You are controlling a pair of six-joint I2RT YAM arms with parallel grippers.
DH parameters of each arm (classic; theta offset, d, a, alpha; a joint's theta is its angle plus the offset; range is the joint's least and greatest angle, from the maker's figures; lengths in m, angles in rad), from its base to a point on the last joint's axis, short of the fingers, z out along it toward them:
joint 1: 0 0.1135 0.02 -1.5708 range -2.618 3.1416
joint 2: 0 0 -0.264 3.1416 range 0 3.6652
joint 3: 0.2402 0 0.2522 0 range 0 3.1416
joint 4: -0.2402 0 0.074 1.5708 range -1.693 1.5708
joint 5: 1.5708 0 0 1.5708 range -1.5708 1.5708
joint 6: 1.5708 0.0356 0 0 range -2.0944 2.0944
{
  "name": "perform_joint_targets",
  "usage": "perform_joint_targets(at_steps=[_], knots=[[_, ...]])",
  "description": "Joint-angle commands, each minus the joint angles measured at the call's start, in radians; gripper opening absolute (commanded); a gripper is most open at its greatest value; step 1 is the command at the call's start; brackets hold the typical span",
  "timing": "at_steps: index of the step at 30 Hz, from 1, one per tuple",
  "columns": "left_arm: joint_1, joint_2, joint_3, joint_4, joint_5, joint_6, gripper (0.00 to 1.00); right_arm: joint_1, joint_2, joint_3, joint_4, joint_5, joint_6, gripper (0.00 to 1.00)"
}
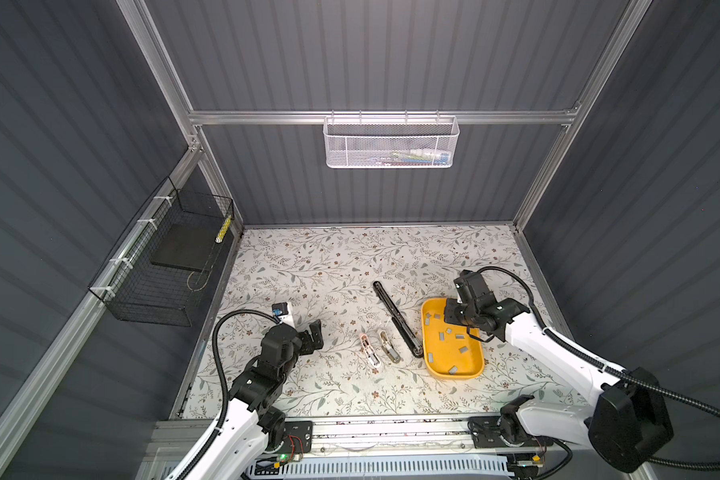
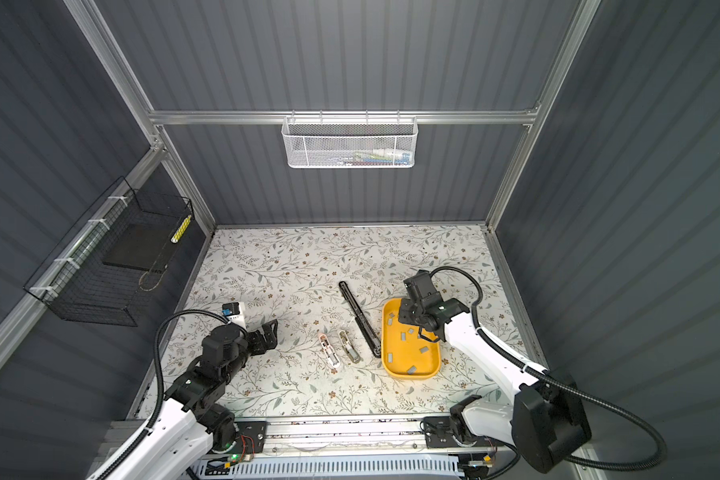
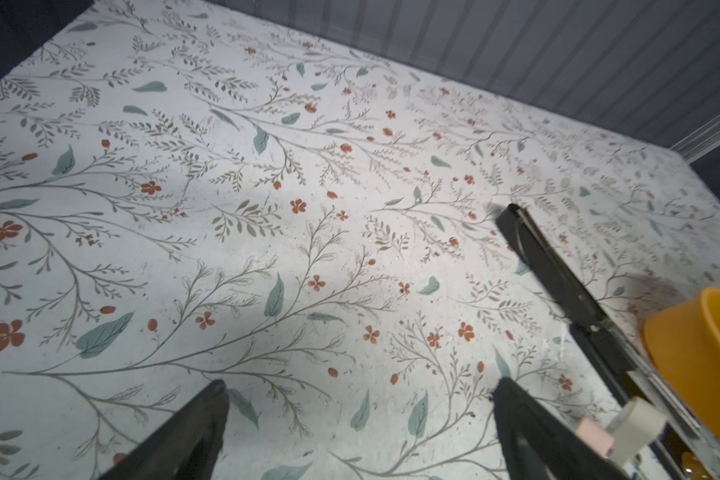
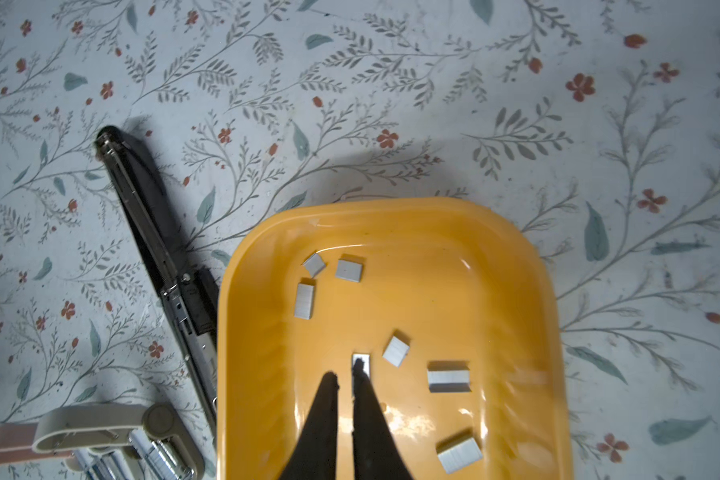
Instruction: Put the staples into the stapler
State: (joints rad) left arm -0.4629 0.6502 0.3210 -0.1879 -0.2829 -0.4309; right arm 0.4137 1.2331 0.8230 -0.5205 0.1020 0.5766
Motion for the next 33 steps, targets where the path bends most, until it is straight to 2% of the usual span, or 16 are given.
perform_joint_targets(at_steps=[1, 4, 7, 9, 12, 17, 21, 25, 33], knots=[[0.000, 0.139, 0.061, 0.044, -0.019, 0.019, 1.00, -0.025, 0.012, -0.011, -0.171, -0.071, 0.096, 0.17], [0.000, 0.248, 0.152, 0.026, -0.002, 0.071, 1.00, -0.027, 0.032, -0.017, -0.228, -0.083, 0.151, 0.14], [0.000, 0.272, 0.152, 0.043, 0.024, 0.087, 1.00, -0.027, 0.053, -0.018, -0.231, -0.088, 0.244, 0.16], [0.000, 0.243, 0.101, 0.078, 0.043, 0.077, 1.00, -0.027, 0.076, -0.002, -0.264, -0.093, 0.333, 0.20], [0.000, 0.165, 0.026, 0.131, 0.052, 0.072, 1.00, -0.027, 0.069, 0.011, -0.302, -0.057, 0.459, 0.21], [0.000, 0.056, -0.042, 0.143, 0.031, 0.048, 1.00, -0.030, 0.085, -0.018, -0.303, 0.015, 0.596, 0.29], [0.000, 0.044, -0.056, 0.153, 0.029, 0.043, 1.00, -0.031, 0.179, 0.000, -0.318, 0.034, 0.665, 0.29], [0.000, 0.106, -0.039, 0.163, 0.060, 0.050, 1.00, -0.030, 0.234, 0.032, -0.337, 0.071, 0.723, 0.33], [0.000, 0.187, -0.008, 0.164, 0.090, 0.058, 1.00, -0.031, 0.260, 0.106, -0.378, 0.090, 0.735, 0.36]])
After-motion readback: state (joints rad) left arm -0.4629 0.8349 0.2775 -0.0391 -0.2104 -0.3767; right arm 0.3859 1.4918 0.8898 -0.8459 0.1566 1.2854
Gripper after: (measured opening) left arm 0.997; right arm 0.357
